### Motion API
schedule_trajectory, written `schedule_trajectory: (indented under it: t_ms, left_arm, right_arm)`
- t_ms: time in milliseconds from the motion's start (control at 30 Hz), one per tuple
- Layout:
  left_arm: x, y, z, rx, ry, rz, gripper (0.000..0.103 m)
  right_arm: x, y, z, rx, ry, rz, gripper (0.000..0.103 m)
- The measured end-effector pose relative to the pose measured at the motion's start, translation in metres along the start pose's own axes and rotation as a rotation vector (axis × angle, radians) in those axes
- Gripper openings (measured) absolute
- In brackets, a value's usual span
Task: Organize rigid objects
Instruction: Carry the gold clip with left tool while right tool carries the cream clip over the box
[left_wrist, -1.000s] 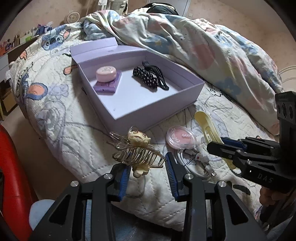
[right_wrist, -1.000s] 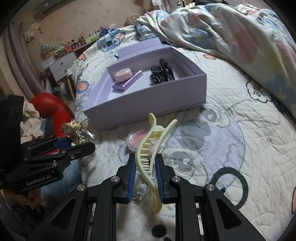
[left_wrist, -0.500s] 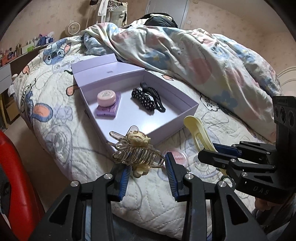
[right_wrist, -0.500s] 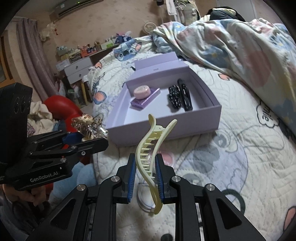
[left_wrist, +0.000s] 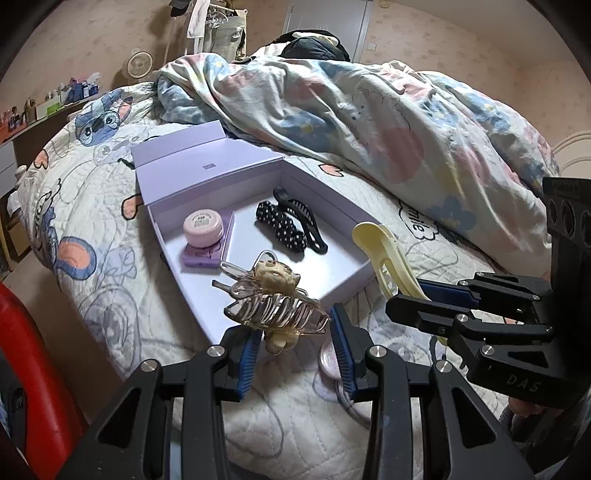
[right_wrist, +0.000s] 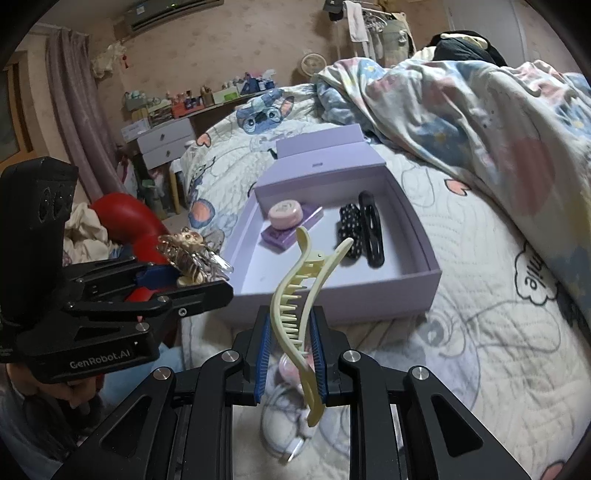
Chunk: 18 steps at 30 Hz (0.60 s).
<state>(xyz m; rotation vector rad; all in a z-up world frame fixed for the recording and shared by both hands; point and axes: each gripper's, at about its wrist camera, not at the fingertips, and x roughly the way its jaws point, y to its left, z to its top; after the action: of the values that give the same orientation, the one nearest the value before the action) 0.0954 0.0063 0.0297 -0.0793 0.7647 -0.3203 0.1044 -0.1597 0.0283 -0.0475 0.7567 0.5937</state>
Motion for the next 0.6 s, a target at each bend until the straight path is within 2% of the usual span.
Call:
schedule_trajectory:
  t_ms: [600]
  left_arm:
    - [0.039,0.017,0.049,0.008,0.003,0.015,0.036]
  right_arm:
    - [0.033,-0.035,0.048,-0.024,-0.033,-0.02,0.02]
